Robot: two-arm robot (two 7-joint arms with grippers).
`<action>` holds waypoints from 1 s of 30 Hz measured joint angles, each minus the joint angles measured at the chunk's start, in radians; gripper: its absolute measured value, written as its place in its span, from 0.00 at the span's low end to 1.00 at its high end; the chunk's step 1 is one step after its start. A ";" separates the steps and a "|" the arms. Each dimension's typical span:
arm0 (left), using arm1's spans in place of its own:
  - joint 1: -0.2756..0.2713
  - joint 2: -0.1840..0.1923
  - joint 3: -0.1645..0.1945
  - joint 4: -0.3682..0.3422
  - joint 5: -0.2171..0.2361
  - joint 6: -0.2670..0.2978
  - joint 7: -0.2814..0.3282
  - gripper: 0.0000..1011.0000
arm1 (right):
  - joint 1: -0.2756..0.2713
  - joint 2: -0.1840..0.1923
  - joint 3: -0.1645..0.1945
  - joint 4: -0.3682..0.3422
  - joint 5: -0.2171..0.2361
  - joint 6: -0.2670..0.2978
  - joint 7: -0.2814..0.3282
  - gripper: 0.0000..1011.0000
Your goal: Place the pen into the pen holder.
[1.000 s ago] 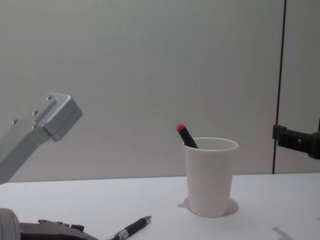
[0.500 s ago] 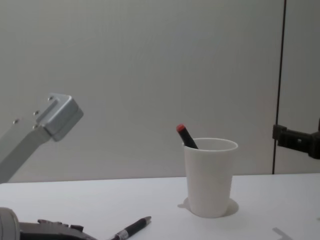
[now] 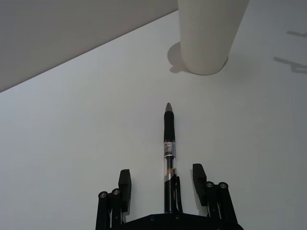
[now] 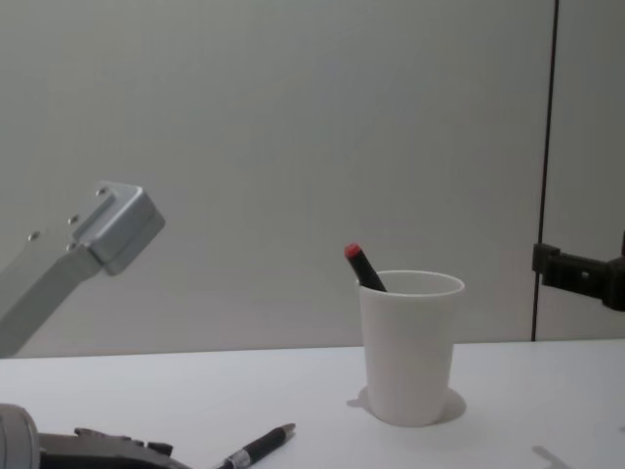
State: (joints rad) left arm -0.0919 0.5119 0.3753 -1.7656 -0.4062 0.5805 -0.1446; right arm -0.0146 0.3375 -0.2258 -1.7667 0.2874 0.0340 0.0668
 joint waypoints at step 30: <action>-0.001 0.000 0.000 0.000 0.003 0.004 -0.001 0.16 | 0.000 0.000 0.000 0.000 0.000 0.000 0.000 0.99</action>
State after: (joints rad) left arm -0.0927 0.5116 0.3754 -1.7653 -0.4027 0.5849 -0.1456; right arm -0.0146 0.3375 -0.2259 -1.7667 0.2874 0.0340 0.0668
